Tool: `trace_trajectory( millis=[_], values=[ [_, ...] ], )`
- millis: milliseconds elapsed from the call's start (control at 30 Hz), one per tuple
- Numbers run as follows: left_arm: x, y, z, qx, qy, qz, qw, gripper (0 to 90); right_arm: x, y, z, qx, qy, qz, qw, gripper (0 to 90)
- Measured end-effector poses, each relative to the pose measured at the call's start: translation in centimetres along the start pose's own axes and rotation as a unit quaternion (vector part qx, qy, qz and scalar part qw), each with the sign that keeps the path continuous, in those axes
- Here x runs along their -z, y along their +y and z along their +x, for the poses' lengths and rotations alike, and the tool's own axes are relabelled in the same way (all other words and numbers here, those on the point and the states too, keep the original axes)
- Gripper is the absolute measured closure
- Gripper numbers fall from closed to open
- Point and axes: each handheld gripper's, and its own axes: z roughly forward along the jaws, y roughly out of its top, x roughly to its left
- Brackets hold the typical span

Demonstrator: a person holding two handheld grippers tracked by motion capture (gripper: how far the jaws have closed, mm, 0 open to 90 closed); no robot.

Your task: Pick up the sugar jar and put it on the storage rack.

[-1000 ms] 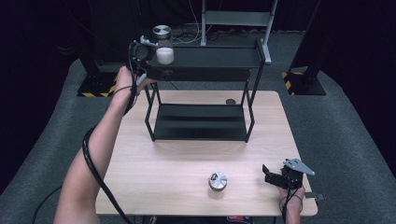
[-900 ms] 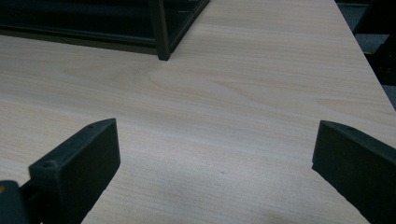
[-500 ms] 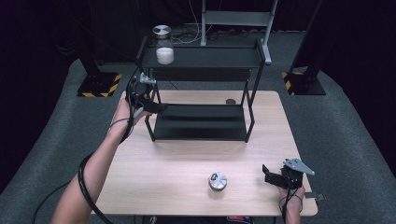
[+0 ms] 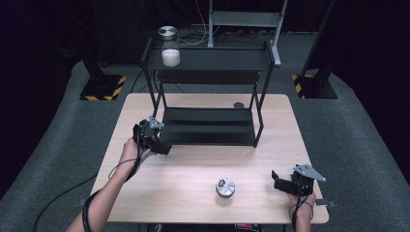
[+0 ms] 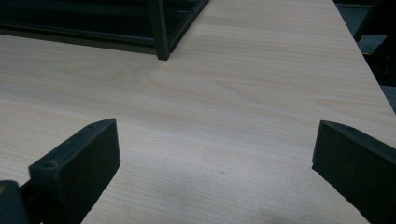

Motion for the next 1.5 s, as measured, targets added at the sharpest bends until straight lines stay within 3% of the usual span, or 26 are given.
trace_trajectory(
  millis=[200,467,733,767,1000,1133,1233,1400,1500],
  values=[
    [-0.5,-2.6,-0.3,0.022,-0.021,0.001,0.9995,0.0,0.0,0.0,0.0,0.000,0.000,0.000,1.0000,0.0],
    [-2.2,-5.9,-0.9,0.047,-0.045,0.027,0.9975,0.0,0.0,0.0,0.0,0.000,0.001,0.000,1.0000,0.0],
    [-3.2,-8.6,-2.0,0.066,-0.047,0.038,0.9960,0.0,0.1,-0.1,0.1,0.002,-0.001,-0.002,1.0000,0.0],
    [-3.3,-9.2,-1.9,0.080,-0.050,0.031,0.9951,0.0,0.1,-0.2,0.0,0.002,0.002,-0.005,1.0000,0.0],
    [-3.0,-11.6,-2.7,0.096,-0.038,-0.012,0.9946,0.0,0.0,-0.1,0.0,0.006,0.005,-0.005,1.0000,0.0],
    [-2.8,-11.7,-3.2,0.108,-0.021,-0.012,0.9939,0.0,-0.1,0.1,0.1,0.011,0.005,0.000,0.9999,0.0],
    [-2.6,-11.8,-3.6,0.101,-0.011,-0.014,0.9947,0.0,-0.1,0.1,0.2,0.012,0.003,0.001,0.9999,0.0],
    [-2.4,-12.1,-4.7,0.074,0.009,-0.025,0.9969,0.0,-0.1,0.1,0.4,0.014,-0.002,0.000,0.9999,0.0],
    [-2.5,-12.1,-4.5,0.080,0.006,-0.024,0.9965,0.0,-0.1,0.0,0.5,0.013,-0.002,-0.002,0.9999,0.0]
  ],
)
